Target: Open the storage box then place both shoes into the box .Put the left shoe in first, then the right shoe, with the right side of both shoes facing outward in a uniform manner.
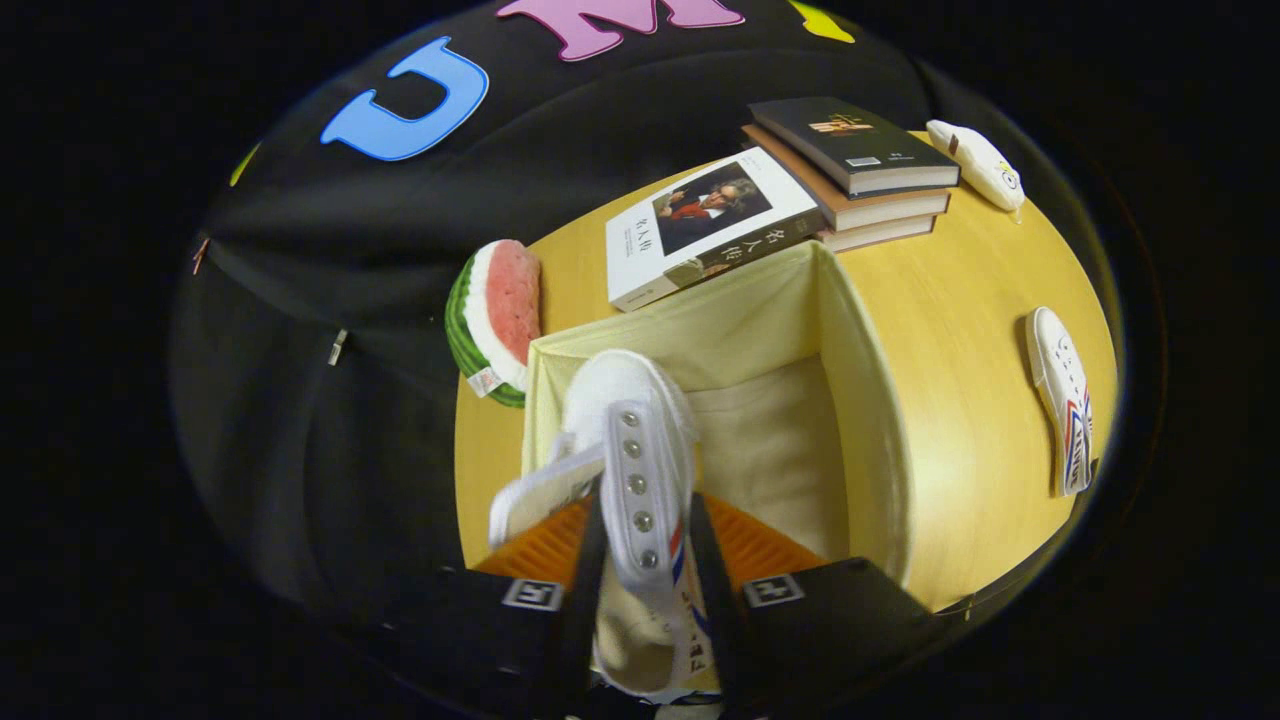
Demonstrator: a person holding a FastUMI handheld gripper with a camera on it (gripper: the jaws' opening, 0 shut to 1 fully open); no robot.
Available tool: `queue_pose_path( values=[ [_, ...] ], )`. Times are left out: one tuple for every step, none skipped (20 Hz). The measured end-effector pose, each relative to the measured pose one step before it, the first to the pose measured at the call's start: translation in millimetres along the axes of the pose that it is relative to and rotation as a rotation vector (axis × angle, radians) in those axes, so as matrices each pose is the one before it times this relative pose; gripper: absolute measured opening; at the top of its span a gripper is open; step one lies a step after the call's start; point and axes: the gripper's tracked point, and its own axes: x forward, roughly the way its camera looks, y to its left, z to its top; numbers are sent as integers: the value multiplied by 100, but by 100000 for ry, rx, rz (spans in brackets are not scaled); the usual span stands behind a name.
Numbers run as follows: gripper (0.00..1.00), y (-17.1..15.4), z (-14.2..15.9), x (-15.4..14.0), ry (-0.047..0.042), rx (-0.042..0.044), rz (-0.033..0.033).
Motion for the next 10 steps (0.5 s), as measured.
queue_pose_path(
  values=[
    [72,1048,339,-108,-860,899,3486],
    [99,607,621,-736,-732,-886,2067],
    [100,-121,376,-349,-473,-2896,-647],
    [99,-44,270,-517,-495,-3715,-303],
    [99,-71,173,-525,-742,-3470,157],
    [99,3,286,-738,-1209,-2992,798],
    [99,-38,372,-824,-1542,-2793,1228],
    [99,-308,376,-1058,-1753,-2821,892],
    [99,-527,474,-973,-1705,-2875,459],
    [99,-789,430,-1180,-1739,-2891,-264]
  ],
)
